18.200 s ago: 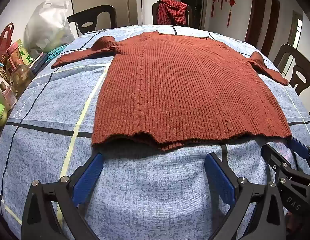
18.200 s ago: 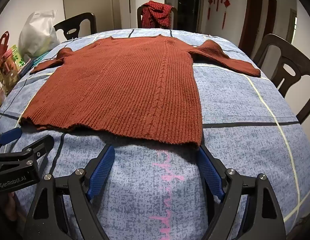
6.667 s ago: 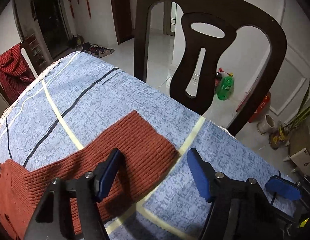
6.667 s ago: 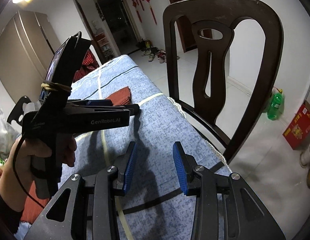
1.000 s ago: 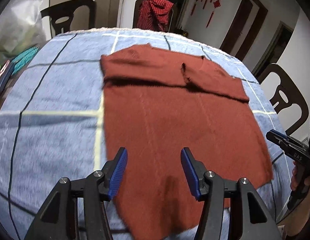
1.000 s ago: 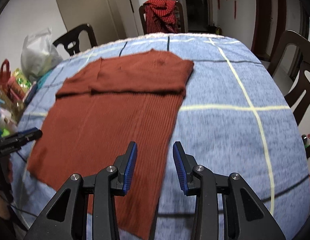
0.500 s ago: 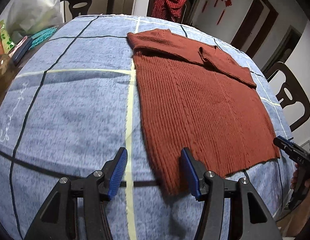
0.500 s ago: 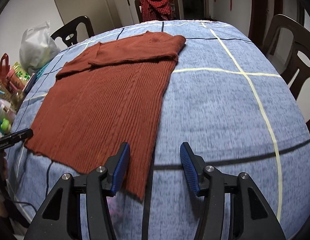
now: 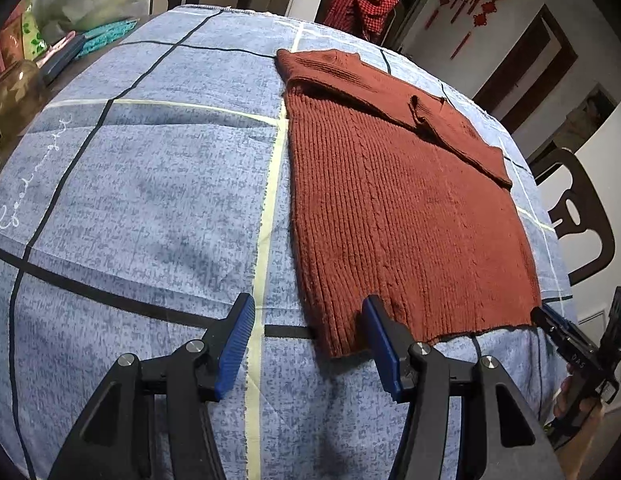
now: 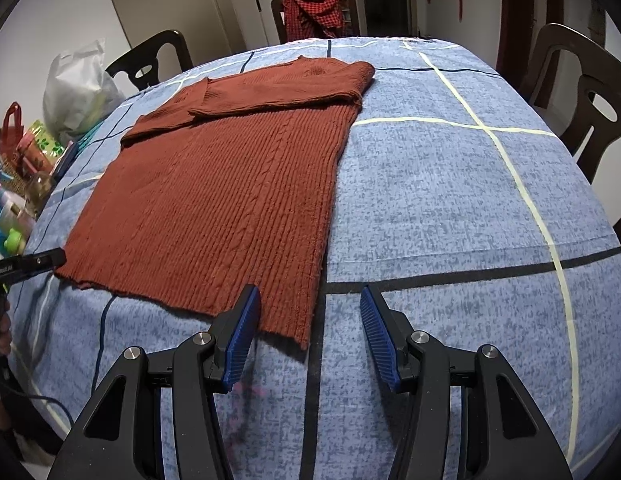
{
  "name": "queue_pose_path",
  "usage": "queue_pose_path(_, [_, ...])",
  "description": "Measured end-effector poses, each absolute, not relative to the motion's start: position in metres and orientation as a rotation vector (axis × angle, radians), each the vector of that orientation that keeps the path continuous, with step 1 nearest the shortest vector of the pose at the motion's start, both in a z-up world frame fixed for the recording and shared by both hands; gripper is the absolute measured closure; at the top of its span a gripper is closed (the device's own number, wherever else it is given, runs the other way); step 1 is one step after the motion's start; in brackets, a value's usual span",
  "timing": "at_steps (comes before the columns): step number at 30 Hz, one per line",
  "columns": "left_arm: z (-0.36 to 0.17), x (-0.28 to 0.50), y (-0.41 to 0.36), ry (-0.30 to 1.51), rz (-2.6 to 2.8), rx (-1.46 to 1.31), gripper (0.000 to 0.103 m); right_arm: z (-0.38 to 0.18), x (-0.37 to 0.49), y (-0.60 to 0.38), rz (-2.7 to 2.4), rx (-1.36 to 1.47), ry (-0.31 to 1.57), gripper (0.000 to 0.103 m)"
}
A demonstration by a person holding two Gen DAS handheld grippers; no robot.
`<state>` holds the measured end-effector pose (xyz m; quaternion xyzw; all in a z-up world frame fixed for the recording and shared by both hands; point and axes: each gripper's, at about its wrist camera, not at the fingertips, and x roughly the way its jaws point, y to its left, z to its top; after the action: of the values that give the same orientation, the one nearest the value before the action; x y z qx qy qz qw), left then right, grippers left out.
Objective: Fold small clothes
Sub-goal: 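Withdraw both tools from the sweater back toward its hem, then lower both open tools onto the sweater hem and close on it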
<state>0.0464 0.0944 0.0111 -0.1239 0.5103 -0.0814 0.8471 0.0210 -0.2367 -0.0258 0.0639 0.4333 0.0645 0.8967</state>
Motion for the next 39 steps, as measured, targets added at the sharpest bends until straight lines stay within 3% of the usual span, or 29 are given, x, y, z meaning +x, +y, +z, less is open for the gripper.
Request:
queue_pose_path(10, [0.012,0.048,0.095,1.100,-0.166,-0.324,0.035,-0.027,0.015,-0.223,0.182,0.076,0.860,0.051])
queue_pose_path(20, [0.013,0.048,0.080,1.136,-0.230,-0.349,0.036,-0.028,0.017,-0.224,0.186,0.093,0.851,0.069])
queue_pose_path(26, [0.013,0.050,0.085,1.133,-0.230,-0.414,0.037,-0.029,0.020,-0.232,0.212,0.160,0.862,0.073])
queue_pose_path(29, [0.009,0.053,0.092,1.141,-0.273,-0.497,0.046,-0.029,0.021,-0.236,0.232,0.184,0.867,0.073])
queue_pose_path(31, [0.006,0.054,0.094,1.142,-0.297,-0.544,0.046,-0.030,0.022,-0.236,0.247,0.190,0.866,0.073])
queue_pose_path(34, [0.007,0.054,0.094,1.131,-0.281,-0.524,0.061,-0.030,0.022,-0.239,0.265,0.210,0.870,0.073])
queue_pose_path(39, [0.003,0.058,0.094,1.094,-0.330,-0.621,0.062,-0.030,0.023,-0.242,0.268,0.232,0.878,0.073])
